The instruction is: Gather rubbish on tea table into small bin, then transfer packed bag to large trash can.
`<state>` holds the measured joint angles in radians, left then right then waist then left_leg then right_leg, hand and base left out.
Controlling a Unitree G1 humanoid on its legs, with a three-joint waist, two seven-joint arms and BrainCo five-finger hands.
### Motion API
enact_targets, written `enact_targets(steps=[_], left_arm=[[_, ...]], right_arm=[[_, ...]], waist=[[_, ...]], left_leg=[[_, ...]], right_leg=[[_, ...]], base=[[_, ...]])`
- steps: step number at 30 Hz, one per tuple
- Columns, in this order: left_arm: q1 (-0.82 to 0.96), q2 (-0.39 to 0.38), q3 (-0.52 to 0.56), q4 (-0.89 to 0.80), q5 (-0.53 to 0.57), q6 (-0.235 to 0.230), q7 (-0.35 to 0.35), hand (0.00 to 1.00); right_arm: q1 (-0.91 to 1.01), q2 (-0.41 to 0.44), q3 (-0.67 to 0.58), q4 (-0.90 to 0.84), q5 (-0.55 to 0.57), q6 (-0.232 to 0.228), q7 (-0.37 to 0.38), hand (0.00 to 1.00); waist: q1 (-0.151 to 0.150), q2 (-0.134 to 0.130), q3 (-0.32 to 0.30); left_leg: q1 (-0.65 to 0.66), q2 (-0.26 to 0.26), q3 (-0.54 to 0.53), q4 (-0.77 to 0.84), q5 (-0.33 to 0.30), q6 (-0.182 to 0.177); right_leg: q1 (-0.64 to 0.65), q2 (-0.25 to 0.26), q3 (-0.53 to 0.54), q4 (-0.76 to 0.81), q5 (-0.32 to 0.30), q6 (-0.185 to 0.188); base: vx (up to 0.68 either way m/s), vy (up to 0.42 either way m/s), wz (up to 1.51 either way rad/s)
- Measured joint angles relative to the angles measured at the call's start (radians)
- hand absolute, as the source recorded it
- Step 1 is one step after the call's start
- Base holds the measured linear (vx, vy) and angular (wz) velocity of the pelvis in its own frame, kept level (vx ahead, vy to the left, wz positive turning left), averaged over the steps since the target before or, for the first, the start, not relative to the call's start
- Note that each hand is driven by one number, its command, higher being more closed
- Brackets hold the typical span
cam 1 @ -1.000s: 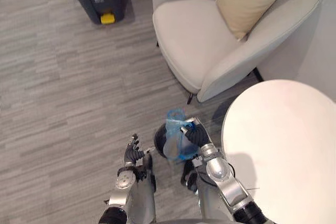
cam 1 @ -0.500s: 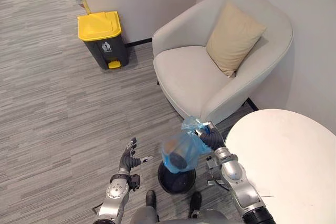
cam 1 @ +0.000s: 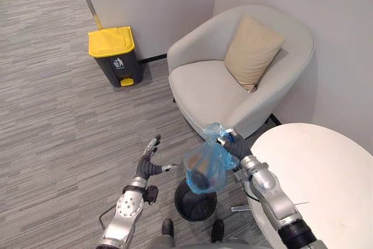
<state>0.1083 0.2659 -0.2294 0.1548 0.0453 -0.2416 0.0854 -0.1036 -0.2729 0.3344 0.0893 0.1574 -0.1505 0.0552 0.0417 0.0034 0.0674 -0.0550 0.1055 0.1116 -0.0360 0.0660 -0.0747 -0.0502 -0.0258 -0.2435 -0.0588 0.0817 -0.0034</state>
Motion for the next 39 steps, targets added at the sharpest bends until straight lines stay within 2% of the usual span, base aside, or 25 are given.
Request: enact_targets(steps=[7,13,19,23,27,33,39], left_arm=[[-0.099,0.024,-0.077,0.000,0.087,-0.007,-0.019,0.00],[-0.110,0.021,-0.125,0.000,0.128,-0.004,-0.019,0.00],[-0.110,0.008,-0.130,0.018,0.194,0.010,-0.011,0.00],[-0.112,-0.019,-0.130,0.051,0.214,0.028,0.017,0.00],[-0.126,-0.050,-0.131,0.065,0.230,0.039,0.032,0.00],[-0.131,-0.064,-0.132,0.104,0.260,0.051,0.053,0.00],[-0.132,-0.077,-0.133,0.132,0.319,0.070,0.074,0.00]], right_arm=[[-0.058,-0.009,0.028,0.000,0.059,0.000,0.014,1.00],[-0.088,0.015,0.049,0.000,0.118,0.001,0.014,1.00],[-0.130,0.063,0.073,-0.004,0.206,0.001,0.018,1.00],[-0.151,0.079,0.132,-0.091,0.264,0.000,0.029,1.00],[-0.160,0.111,0.157,-0.097,0.287,0.000,0.040,1.00],[-0.188,0.115,0.230,-0.108,0.305,0.000,0.039,1.00],[-0.217,0.116,0.271,-0.108,0.305,0.005,0.033,1.00]], waist=[[-0.001,0.000,-0.001],[-0.002,-0.007,-0.006],[-0.001,-0.024,-0.017],[-0.001,-0.029,-0.019],[0.003,-0.037,-0.024],[0.001,-0.049,-0.030],[0.003,-0.049,-0.030]], left_leg=[[0.010,0.000,-0.002,0.000,0.000,0.000],[0.014,0.001,0.002,0.000,0.000,0.000],[0.017,0.001,0.003,0.000,-0.001,0.000],[0.018,0.000,0.003,0.000,0.000,0.000],[0.026,0.000,0.000,0.000,0.000,0.000],[0.035,0.003,0.001,-0.001,-0.004,-0.005],[0.035,0.007,0.002,-0.003,-0.004,-0.005]], right_leg=[[0.017,0.010,0.003,-0.017,0.006,-0.004],[0.018,0.012,0.010,-0.019,0.008,-0.003],[0.028,0.013,0.013,-0.037,0.017,-0.003],[0.030,0.013,0.013,-0.039,0.019,-0.003],[0.041,0.014,0.012,-0.039,0.020,-0.004],[0.047,0.011,0.015,-0.040,0.020,-0.005],[0.044,0.014,0.019,-0.040,0.021,-0.006]], base=[[0.01,0.010,0.00],[-0.01,0.034,-0.03],[0.00,0.010,-0.01],[0.00,0.026,0.00],[0.00,0.017,0.01],[-0.02,0.034,-0.01],[0.00,0.008,-0.01]])
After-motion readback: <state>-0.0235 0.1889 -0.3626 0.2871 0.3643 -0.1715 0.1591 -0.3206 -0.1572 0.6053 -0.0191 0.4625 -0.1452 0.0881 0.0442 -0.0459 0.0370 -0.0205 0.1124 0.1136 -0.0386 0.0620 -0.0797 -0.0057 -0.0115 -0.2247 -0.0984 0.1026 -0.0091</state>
